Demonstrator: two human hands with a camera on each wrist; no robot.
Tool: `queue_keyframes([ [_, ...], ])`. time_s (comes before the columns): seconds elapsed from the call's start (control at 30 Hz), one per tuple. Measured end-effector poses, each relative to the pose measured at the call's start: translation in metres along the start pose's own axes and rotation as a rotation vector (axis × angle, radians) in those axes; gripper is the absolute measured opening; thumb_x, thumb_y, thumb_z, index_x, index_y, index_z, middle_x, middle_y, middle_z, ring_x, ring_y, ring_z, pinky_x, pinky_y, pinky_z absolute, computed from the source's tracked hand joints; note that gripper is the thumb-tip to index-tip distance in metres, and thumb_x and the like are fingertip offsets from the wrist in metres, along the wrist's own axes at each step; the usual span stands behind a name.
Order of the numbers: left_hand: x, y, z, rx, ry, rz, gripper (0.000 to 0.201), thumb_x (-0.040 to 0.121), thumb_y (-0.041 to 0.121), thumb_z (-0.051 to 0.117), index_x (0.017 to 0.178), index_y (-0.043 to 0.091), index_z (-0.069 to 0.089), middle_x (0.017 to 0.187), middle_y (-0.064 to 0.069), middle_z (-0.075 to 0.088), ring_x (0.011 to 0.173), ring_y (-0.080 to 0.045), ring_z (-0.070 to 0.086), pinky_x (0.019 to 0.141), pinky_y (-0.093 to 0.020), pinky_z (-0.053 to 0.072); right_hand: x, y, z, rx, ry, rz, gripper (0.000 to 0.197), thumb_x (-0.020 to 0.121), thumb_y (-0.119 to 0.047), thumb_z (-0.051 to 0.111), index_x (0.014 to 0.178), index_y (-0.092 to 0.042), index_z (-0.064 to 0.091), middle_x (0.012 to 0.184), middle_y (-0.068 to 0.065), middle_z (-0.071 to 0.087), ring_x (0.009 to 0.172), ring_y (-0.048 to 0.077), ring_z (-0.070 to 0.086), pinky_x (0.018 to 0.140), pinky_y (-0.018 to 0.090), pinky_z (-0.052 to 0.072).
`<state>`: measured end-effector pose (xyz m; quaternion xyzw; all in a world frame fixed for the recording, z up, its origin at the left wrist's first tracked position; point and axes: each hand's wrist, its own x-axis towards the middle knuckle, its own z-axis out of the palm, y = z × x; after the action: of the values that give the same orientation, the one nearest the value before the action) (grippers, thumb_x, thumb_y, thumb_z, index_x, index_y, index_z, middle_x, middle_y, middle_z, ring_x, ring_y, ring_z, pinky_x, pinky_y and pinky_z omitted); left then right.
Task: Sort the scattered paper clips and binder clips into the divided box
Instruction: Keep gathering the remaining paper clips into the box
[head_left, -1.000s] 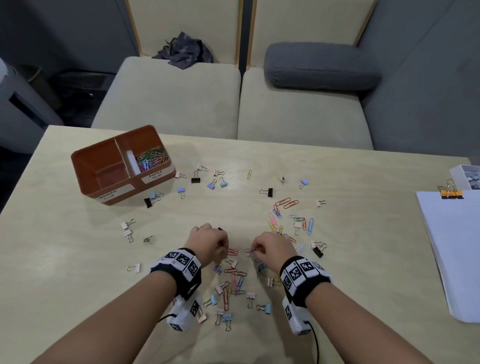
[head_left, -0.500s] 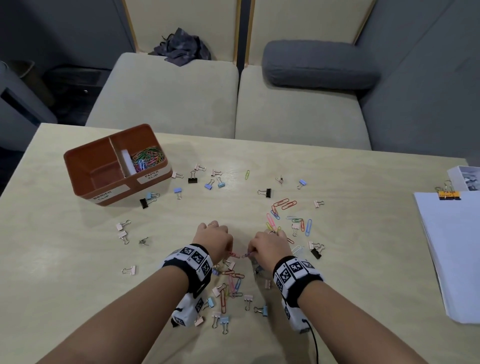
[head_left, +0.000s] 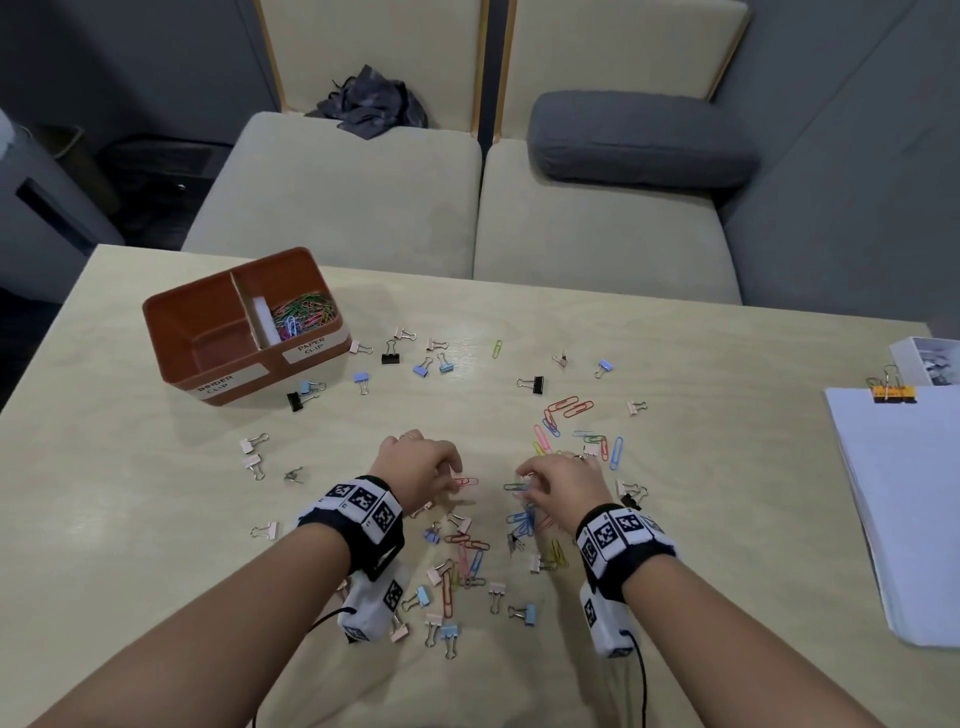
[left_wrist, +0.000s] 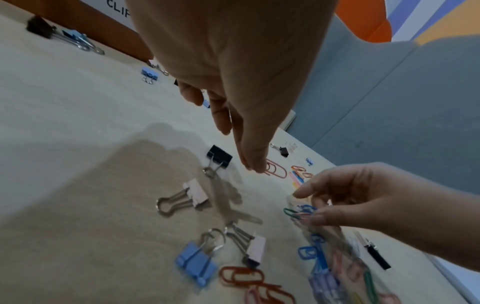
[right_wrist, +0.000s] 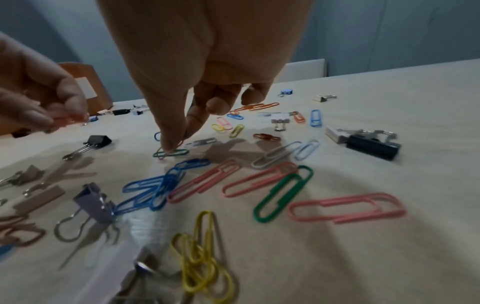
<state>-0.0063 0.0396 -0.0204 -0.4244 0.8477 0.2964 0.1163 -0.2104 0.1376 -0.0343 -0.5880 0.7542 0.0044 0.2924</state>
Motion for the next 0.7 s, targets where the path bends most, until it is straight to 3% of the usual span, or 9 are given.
queue_keyframes([
  [0.1,-0.005,0.003,-0.001,-0.037,0.002,0.022,0.012,0.089,0.036,0.058,0.1,0.032,0.063,0.09,0.016,0.066,0.103,-0.013,0.044,0.09,-0.035,0.033,0.008,-0.012,0.001,-0.146,-0.035,-0.021,0.019,0.091,-0.035,0.055,0.107,-0.034,0.064,0.105,-0.009,0.066,0.109,0.017,0.051,0.095,0.039,0.029],
  [0.2,-0.013,0.003,-0.002,-0.041,-0.015,0.05,0.011,0.088,0.037,0.061,0.096,0.032,0.066,0.091,0.018,0.063,0.102,-0.013,0.044,0.092,-0.036,0.035,0.013,-0.019,-0.002,-0.242,-0.07,-0.004,0.017,0.091,-0.038,0.055,0.099,-0.032,0.069,0.103,-0.008,0.067,0.108,0.019,0.052,0.095,0.04,0.029],
  [0.3,-0.02,-0.001,-0.001,-0.056,-0.057,0.046,0.011,0.086,0.038,0.063,0.093,0.031,0.068,0.092,0.018,0.063,0.102,-0.011,0.044,0.092,-0.035,0.035,0.015,-0.02,-0.003,-0.302,-0.089,-0.019,0.021,0.091,-0.044,0.054,0.097,-0.031,0.07,0.105,-0.006,0.064,0.107,0.02,0.051,0.094,0.041,0.029],
  [0.43,-0.027,-0.008,0.004,-0.045,-0.113,0.03,0.012,0.082,0.042,0.067,0.089,0.033,0.068,0.09,0.018,0.063,0.103,-0.011,0.046,0.09,-0.033,0.035,0.011,-0.02,0.001,-0.309,-0.066,-0.054,0.019,0.092,-0.038,0.053,0.094,-0.029,0.069,0.104,-0.006,0.064,0.103,0.02,0.056,0.093,0.04,0.029],
  [0.53,-0.033,-0.003,0.012,0.036,-0.173,0.058,0.018,0.082,0.047,0.065,0.094,0.034,0.067,0.09,0.018,0.064,0.104,-0.011,0.046,0.091,-0.034,0.034,0.008,-0.019,0.004,-0.255,-0.052,-0.046,0.018,0.093,-0.034,0.05,0.094,-0.027,0.067,0.098,-0.005,0.069,0.099,0.021,0.058,0.094,0.038,0.028],
  [0.7,-0.041,0.009,0.037,0.161,-0.203,0.093,0.026,0.09,0.049,0.052,0.109,0.036,0.064,0.106,0.013,0.067,0.109,-0.016,0.047,0.092,-0.037,0.033,-0.007,-0.009,0.004,-0.12,0.023,-0.028,0.021,0.094,-0.036,0.048,0.103,-0.031,0.067,0.108,-0.007,0.067,0.109,0.018,0.054,0.097,0.039,0.029],
])
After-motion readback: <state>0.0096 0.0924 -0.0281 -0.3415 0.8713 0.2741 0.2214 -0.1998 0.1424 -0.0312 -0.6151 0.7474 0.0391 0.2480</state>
